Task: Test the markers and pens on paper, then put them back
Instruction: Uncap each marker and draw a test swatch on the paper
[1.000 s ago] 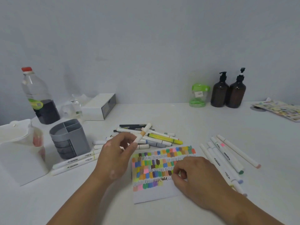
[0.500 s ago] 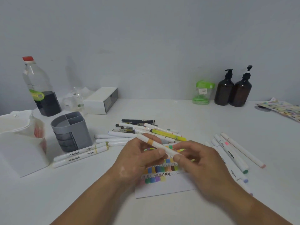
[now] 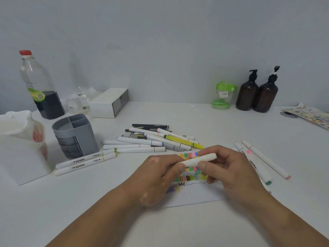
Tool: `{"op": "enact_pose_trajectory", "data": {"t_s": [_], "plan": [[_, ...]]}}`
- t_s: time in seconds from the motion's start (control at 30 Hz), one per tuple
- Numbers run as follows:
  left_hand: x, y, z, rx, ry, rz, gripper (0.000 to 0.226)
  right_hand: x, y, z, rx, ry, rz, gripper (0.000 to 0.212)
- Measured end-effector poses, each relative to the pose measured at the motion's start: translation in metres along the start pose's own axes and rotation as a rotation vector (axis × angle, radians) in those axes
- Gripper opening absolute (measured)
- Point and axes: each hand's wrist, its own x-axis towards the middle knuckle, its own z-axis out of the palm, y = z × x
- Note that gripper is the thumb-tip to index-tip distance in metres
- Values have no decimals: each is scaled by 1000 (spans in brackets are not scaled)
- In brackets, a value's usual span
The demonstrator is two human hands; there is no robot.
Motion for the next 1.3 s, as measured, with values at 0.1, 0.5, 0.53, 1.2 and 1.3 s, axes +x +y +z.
{"op": "enact_pose_trajectory", "data": {"t_s": [0.1, 0.5, 0.53, 1.2, 1.3], "plan": [[-2, 2, -2, 36, -28, 27, 20, -2, 2, 4, 94, -68, 33, 19], [-2, -3, -6, 145, -54, -10, 52, 2, 11, 0, 148, 72, 17, 14], [-3, -6, -9, 220, -70, -27, 61, 3, 12, -2, 175, 87, 47, 11], [-1, -12, -8, 386, -220, -93, 68, -9, 15, 17, -489, -103, 142, 6], [-1, -12, -7, 392, -220, -94, 68, -9, 12, 18, -500, -114, 149, 3]]}}
